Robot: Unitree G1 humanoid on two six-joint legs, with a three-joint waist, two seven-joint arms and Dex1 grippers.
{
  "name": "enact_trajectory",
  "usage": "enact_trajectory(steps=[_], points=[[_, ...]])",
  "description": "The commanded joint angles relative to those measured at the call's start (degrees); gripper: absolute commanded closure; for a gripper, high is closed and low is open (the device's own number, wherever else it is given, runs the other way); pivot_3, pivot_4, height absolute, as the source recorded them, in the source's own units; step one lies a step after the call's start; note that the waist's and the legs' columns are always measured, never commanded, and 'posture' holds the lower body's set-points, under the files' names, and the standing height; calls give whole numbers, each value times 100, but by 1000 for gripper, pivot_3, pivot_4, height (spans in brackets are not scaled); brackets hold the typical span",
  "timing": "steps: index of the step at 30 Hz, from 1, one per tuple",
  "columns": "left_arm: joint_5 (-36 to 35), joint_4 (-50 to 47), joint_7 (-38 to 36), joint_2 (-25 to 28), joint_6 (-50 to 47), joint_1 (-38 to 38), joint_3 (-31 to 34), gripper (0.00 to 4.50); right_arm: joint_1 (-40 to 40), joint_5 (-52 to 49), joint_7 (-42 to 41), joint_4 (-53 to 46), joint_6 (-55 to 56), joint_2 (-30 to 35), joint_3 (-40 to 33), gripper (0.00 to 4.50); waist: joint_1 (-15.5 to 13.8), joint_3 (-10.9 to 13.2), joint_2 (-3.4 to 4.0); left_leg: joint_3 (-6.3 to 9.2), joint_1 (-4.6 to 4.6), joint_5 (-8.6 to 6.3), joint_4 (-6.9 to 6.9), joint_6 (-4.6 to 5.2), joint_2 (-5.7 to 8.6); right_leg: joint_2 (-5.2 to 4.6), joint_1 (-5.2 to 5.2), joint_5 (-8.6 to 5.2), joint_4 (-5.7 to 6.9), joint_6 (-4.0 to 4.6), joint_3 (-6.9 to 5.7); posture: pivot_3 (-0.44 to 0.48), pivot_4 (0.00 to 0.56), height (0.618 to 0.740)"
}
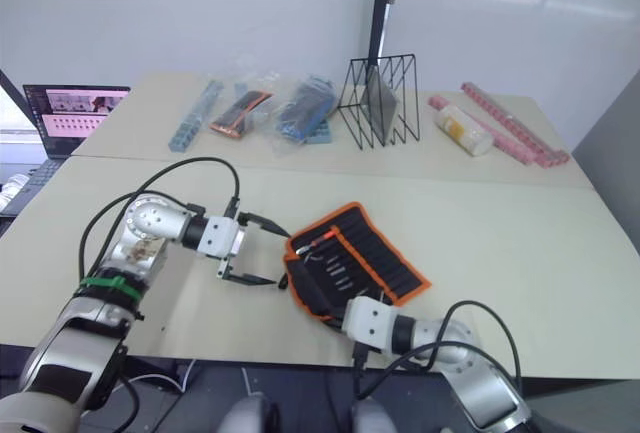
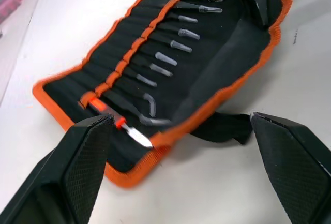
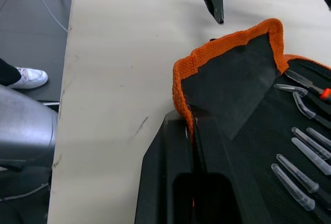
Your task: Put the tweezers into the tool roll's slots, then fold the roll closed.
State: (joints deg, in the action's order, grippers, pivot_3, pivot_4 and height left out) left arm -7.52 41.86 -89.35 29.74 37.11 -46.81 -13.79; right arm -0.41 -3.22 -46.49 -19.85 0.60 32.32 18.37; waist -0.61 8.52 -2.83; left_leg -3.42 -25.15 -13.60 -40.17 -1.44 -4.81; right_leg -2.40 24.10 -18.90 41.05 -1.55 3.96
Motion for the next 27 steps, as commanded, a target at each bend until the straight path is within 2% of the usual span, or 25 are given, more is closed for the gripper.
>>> enact_trajectory(steps=[1,3,4,10,17,24,26,27], points=[[75,558,-186,-203,642,-355,-56,0,-81,48,126,-276,-22,-29,-54,4477,-1,0,0,2,0,0,-1,0,1,0,0,0,0,0,-1,0,150,687],[67,768,-285,-305,822,-471,-85,0,-116,85,184,-312,-53,-42,-64,4477,1,0,0,4,-3,0,-2,0,1,0,0,0,0,0,-2,0,150,687],[51,833,-305,-341,873,-505,-95,269,-130,91,199,-327,-64,-42,-71,4493,5,0,0,4,-3,0,-3,0,2,0,-1,0,0,-1,-2,0,150,687],[68,1057,-315,-401,1173,-578,-398,2202,-227,127,355,-419,-136,-71,-90,4500,1,0,0,10,-3,0,-5,0,3,0,-4,1,1,-1,-3,0,150,687],[31,785,-312,-235,1120,-307,-367,4465,-175,175,446,-360,-254,-47,-187,4500,6,0,1,12,-4,0,-8,0,3,1,-4,1,1,-2,-3,0,150,687],[-14,301,-228,46,865,20,-301,4465,-57,68,347,-296,-348,-51,-209,4500,1,-1,2,7,-2,0,-14,0,-1,2,2,1,4,-1,-3,0,150,687],[-70,-71,-207,215,639,289,-280,4465,-7,58,354,-259,-395,-96,-199,4500,-53,-3,-4,-87,18,0,-17,-1,-48,9,53,7,18,10,33,0,150,687],[-95,-289,-194,322,524,451,-265,4465,12,76,389,-244,-420,-126,-208,4500,-16,-10,14,-238,43,-13,-20,1,-126,6,63,16,15,26,40,0,150,687]])
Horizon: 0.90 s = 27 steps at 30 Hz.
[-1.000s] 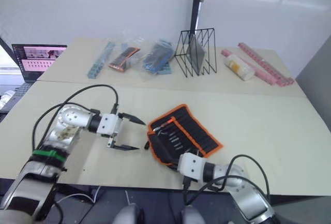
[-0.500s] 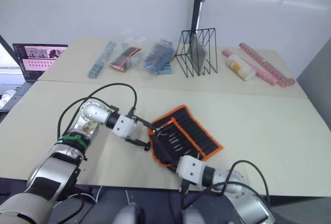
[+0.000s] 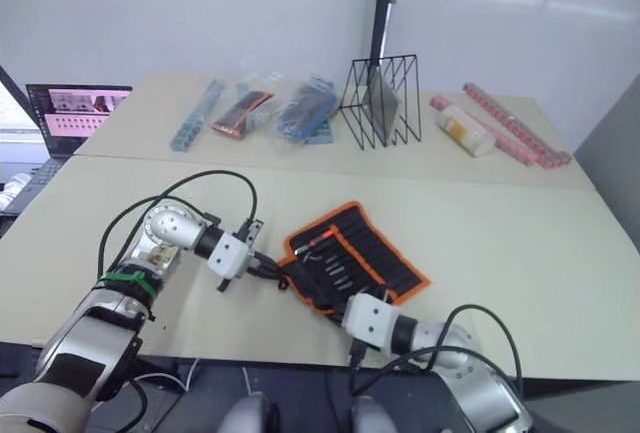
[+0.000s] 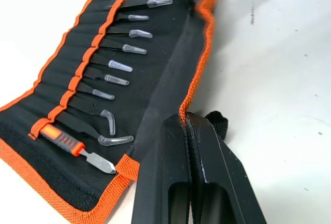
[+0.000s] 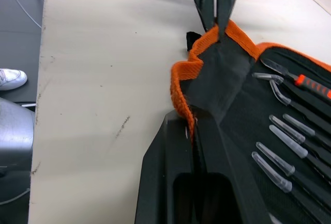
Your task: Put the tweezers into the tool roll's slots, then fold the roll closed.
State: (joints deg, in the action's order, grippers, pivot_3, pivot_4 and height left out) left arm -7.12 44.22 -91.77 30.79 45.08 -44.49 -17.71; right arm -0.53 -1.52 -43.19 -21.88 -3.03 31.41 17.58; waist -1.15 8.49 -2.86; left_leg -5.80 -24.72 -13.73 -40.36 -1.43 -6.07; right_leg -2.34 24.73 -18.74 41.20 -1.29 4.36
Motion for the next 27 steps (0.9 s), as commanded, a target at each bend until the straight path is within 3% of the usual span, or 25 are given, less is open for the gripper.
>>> enact_trajectory(steps=[1,7,15,21,27], points=[[-149,-698,64,296,-369,339,138,4465,36,-79,83,-32,-73,-58,-139,4500,69,-4,21,37,-16,-8,-6,18,15,9,-18,0,-11,0,-10,0,150,687],[-340,-2384,499,948,-1478,1427,373,4465,166,-15,37,140,24,26,-221,4500,98,-2,24,80,1,-9,-5,17,17,18,-48,-1,-7,-2,-37,0,150,687],[-584,-4870,1516,1601,-3521,2981,719,4465,852,-22,-798,823,737,523,-109,4500,75,0,26,82,2,-9,-6,17,18,16,-54,-2,-10,-4,-38,0,150,687],[-862,-6058,2410,1640,-5206,3638,944,4465,1826,-64,-1299,1875,1172,586,-41,4500,67,2,29,84,6,-9,-5,17,16,19,-55,-2,-9,-3,-40,0,150,687],[-1040,-6602,3243,1428,-6755,3641,861,4465,2384,19,-1526,2805,1544,616,-53,4500,38,3,31,89,4,-9,-6,17,19,17,-58,-2,-9,-3,-40,0,150,687]])
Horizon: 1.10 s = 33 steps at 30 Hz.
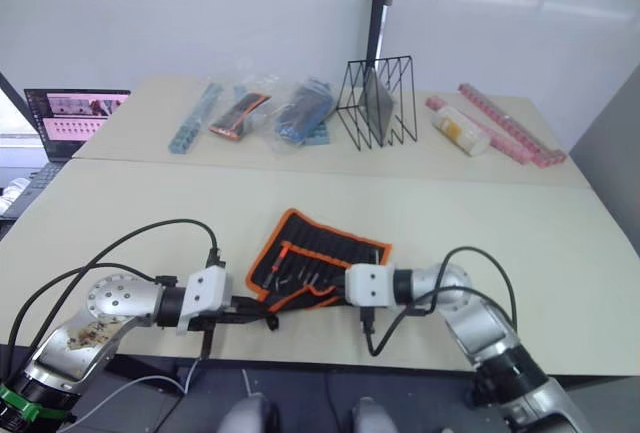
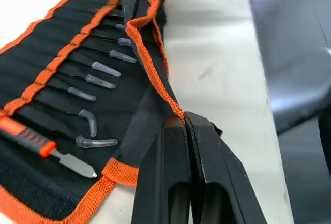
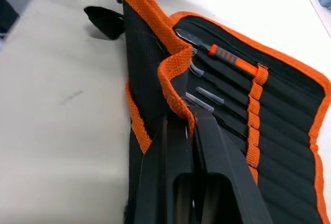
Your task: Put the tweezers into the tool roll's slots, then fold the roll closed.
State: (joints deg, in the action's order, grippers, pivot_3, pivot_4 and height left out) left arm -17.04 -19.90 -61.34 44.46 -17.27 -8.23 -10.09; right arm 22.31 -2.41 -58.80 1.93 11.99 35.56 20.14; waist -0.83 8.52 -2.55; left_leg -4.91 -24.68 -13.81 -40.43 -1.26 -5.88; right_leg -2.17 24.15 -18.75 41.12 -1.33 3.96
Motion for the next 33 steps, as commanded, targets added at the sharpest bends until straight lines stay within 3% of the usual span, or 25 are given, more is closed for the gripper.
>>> enact_trajectory(steps=[1,7,17,29,33], points=[[-28,-150,341,-52,-695,-141,47,4465,150,108,27,522,68,231,-344,4500,10,0,0,0,0,0,0,0,0,0,0,0,0,0,0,0,150,687],[-145,343,429,-529,-1102,-1054,-111,4465,163,-41,-39,704,-58,468,-573,4500,-26,1,2,3,-2,1,-3,-1,7,-2,-2,0,0,0,1,0,150,687],[-99,1985,-461,-1122,-873,-2534,-651,4465,-77,-357,-117,604,-908,829,-900,4500,8,1,3,5,-3,1,-3,-1,10,-2,-2,1,1,0,2,0,150,687],[301,2778,-683,-1386,-520,-2936,-987,4465,-370,-583,4,208,-1711,799,-1047,4500,17,1,5,9,-6,1,-3,-1,12,-1,0,1,1,0,3,0,150,687],[482,2886,-738,-1238,-272,-3069,-911,4500,-480,-585,64,1,-1851,709,-1022,3272,23,1,4,10,-6,1,-3,-1,13,-1,0,1,0,0,3,0,150,687]])
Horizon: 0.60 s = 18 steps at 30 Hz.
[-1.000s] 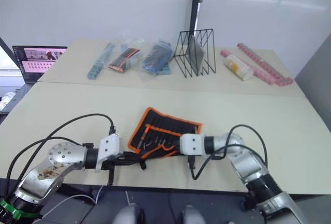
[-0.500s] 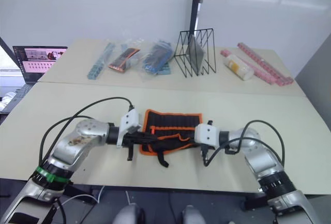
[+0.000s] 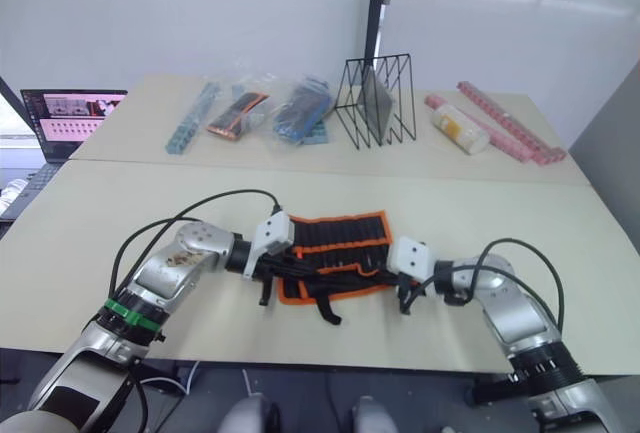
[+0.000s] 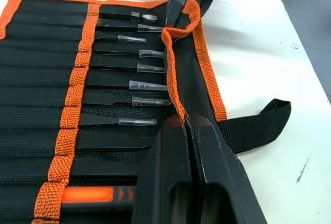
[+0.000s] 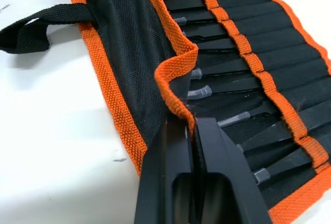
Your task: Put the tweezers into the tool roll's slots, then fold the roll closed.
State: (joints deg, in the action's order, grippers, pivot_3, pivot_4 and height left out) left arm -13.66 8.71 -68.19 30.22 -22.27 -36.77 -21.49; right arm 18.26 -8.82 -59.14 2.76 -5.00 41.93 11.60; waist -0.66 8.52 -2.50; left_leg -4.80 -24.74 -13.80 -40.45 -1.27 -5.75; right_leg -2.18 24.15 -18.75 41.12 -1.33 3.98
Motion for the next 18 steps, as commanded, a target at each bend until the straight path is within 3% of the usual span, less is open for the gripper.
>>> enact_trajectory(steps=[1,2,10,18], points=[[169,60,-63,204,276,-237,240,4500,-80,68,110,-100,-168,51,-168,2904,17,0,0,0,1,0,0,0,0,0,0,0,0,0,0,0,150,687],[191,109,-72,237,313,-278,256,4500,-80,77,140,-125,-198,5,-162,2610,28,0,0,-1,2,0,0,0,0,1,0,0,0,0,1,0,150,687],[346,389,-104,275,489,-396,303,4500,-56,91,419,-248,-381,-333,-170,2610,54,0,1,1,3,0,2,0,-1,4,0,0,1,0,0,0,150,687],[595,949,-114,138,917,-549,274,4500,-94,-300,313,-985,-853,-360,-317,2610,34,1,2,2,0,0,2,0,-1,3,3,0,1,0,0,0,150,687]])
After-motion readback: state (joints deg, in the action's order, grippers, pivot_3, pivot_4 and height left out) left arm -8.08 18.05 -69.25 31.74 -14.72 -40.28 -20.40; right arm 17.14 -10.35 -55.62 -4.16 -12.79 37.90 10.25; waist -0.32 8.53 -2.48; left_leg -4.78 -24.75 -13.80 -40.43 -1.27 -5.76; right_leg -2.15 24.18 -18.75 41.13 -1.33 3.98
